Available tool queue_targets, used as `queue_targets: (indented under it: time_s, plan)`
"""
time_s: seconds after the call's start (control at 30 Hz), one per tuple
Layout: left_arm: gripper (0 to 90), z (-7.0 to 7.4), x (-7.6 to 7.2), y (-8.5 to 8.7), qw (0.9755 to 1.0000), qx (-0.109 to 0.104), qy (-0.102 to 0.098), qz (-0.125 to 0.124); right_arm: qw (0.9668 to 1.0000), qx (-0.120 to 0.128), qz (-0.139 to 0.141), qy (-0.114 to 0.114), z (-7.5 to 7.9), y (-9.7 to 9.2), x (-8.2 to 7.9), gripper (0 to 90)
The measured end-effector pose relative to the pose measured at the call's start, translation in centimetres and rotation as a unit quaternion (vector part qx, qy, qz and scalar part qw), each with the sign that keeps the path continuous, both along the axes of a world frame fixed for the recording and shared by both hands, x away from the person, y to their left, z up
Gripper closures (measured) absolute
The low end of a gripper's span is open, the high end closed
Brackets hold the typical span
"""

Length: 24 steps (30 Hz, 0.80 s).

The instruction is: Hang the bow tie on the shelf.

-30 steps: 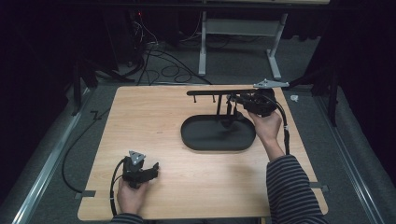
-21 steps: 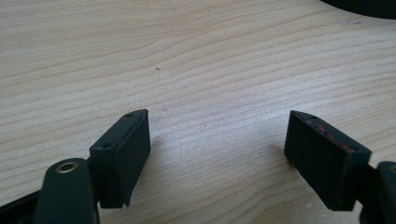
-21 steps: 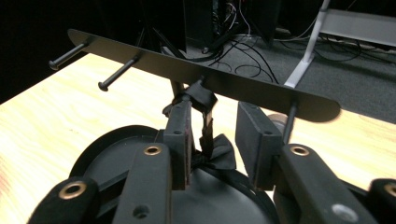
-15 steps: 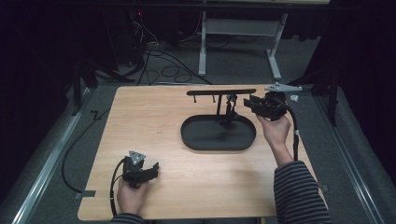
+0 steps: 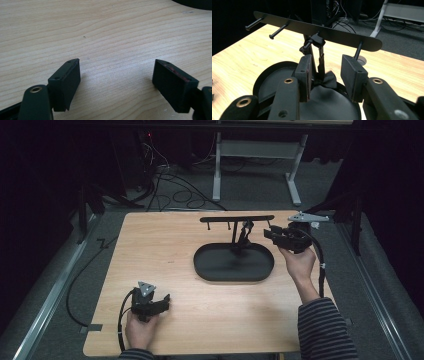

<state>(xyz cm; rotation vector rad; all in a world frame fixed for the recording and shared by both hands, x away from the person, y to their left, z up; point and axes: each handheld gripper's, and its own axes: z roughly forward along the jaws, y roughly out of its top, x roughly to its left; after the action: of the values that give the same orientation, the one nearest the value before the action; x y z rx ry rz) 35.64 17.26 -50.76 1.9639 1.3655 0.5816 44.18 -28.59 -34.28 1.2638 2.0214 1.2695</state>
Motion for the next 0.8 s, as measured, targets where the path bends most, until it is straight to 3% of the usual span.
queue_targets:
  time_s: [0.47,0.8]
  plan:
    - [22.9,0.0,0.0,0.0,1.0,0.0,0.0,0.0,1.0,0.006,0.0,-0.003,-0.3,-0.8,-1.5,62.4]
    - [22.9,0.0,0.0,0.0,1.0,0.0,0.0,0.0,0.9997,0.013,0.002,-0.02,-0.3,-1.3,-2.6,62.8]
